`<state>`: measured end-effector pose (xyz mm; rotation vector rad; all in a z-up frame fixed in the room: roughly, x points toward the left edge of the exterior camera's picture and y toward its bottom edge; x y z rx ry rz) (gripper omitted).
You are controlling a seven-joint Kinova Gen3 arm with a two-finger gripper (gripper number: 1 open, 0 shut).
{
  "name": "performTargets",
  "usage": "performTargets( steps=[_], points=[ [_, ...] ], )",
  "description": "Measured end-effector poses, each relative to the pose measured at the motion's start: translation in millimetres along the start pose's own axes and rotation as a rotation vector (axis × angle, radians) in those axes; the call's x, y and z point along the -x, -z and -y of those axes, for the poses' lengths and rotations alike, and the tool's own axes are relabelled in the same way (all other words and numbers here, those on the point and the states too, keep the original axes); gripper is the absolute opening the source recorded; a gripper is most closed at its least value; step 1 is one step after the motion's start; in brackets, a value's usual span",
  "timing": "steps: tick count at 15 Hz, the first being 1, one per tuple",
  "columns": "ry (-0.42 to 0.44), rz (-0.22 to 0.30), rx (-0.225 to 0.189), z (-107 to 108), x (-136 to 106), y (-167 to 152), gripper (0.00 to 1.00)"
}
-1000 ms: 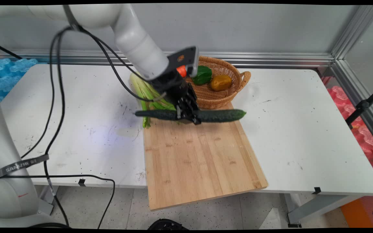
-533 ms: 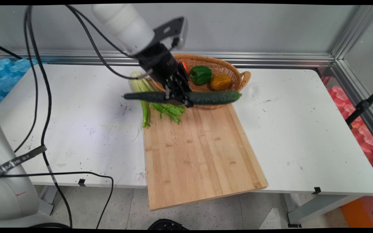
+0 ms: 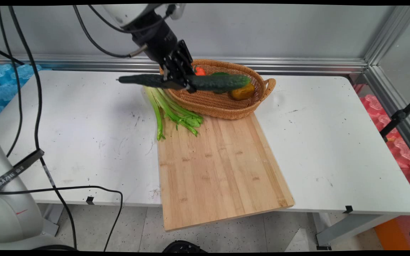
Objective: Place the picked object in the vegetable basket
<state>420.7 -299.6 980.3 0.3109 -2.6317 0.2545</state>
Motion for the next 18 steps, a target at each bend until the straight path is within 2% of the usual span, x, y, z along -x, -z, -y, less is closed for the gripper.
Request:
performTargets(
  steps=[4, 9, 15, 18],
  points=[
    [-0.021, 0.023, -0.032, 21.5, 3.7, 12.3, 0.0],
    [-0.051, 0.063, -0.057, 49.5, 15.7, 13.3, 0.0],
    [-0.113, 0.088, -0.08, 89.9, 26.0, -14.0, 0.0],
    [-0.155, 0.088, -0.074, 107.3, 24.1, -38.2, 0.0]
  ],
)
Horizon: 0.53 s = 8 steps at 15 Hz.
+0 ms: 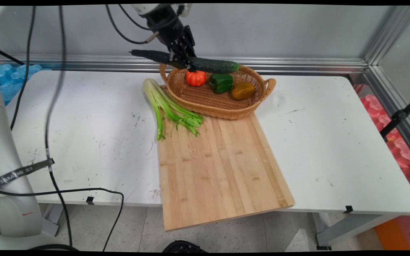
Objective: Place the picked object in the vegetable basket
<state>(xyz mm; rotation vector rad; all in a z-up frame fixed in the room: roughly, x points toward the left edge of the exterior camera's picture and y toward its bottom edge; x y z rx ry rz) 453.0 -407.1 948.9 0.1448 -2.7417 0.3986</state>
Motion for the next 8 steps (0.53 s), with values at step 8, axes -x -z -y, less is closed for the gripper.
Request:
performTargets(
  steps=[8],
  points=[
    [-0.081, 0.008, 0.027, 18.9, -9.5, -70.3, 0.0]
  ],
)
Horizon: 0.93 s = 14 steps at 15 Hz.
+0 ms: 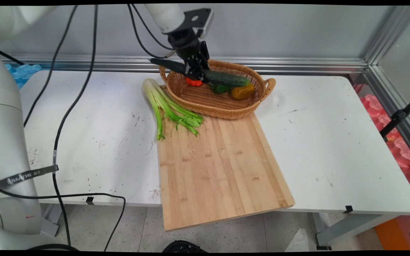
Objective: Place the picked object in the vegetable basket
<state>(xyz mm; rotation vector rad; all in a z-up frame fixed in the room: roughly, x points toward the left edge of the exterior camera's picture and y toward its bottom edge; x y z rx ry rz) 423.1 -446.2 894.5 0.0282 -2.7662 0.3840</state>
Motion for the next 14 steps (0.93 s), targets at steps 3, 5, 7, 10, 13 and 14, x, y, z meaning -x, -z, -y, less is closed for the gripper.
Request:
performTargets(
  steps=[3, 5, 7, 10, 13, 14],
  points=[
    [-0.001, 0.014, 0.006, 1.7, -3.1, -22.9, 0.0],
    [0.003, 0.024, 0.009, 2.0, -5.7, -37.3, 0.0],
    [0.007, 0.032, 0.012, 1.4, -8.6, -49.6, 0.0],
    [0.017, 0.04, 0.017, -1.1, -13.5, -67.2, 0.0],
    [0.02, 0.044, 0.018, -2.9, -16.2, -77.5, 1.0],
    [0.021, 0.045, 0.019, -3.4, -17.1, -80.7, 1.0]
  ],
)
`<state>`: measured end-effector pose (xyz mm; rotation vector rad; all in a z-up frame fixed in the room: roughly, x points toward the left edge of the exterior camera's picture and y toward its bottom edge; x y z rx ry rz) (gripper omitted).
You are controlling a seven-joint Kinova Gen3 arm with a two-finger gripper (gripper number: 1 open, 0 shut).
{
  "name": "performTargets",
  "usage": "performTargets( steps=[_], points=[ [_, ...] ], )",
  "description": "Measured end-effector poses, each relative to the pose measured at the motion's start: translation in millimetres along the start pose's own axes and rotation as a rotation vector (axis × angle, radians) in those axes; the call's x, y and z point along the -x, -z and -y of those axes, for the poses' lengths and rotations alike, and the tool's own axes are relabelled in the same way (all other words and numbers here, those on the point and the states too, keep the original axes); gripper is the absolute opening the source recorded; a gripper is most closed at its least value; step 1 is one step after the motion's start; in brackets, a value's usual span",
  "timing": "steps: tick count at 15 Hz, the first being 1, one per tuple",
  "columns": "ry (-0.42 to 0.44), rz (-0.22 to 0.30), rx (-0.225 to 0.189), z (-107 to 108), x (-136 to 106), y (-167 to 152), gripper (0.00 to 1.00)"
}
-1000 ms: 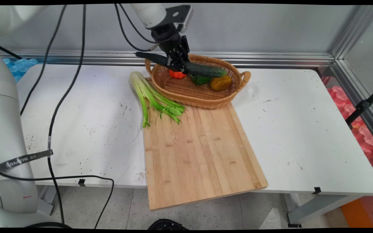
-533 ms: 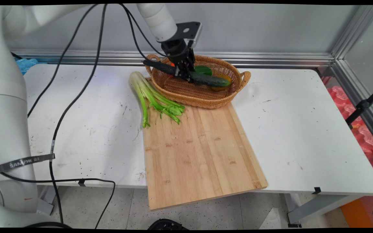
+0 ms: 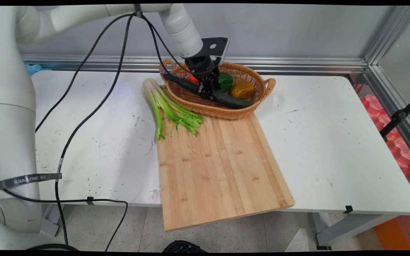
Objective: Place the picked object in the vegetable basket
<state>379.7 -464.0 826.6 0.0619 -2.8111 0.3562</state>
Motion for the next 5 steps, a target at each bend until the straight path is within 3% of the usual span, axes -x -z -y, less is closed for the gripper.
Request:
performTargets(
  steps=[5],
  points=[
    [0.002, -0.006, -0.005, 0.0, -4.8, -5.3, 1.0]
  ],
)
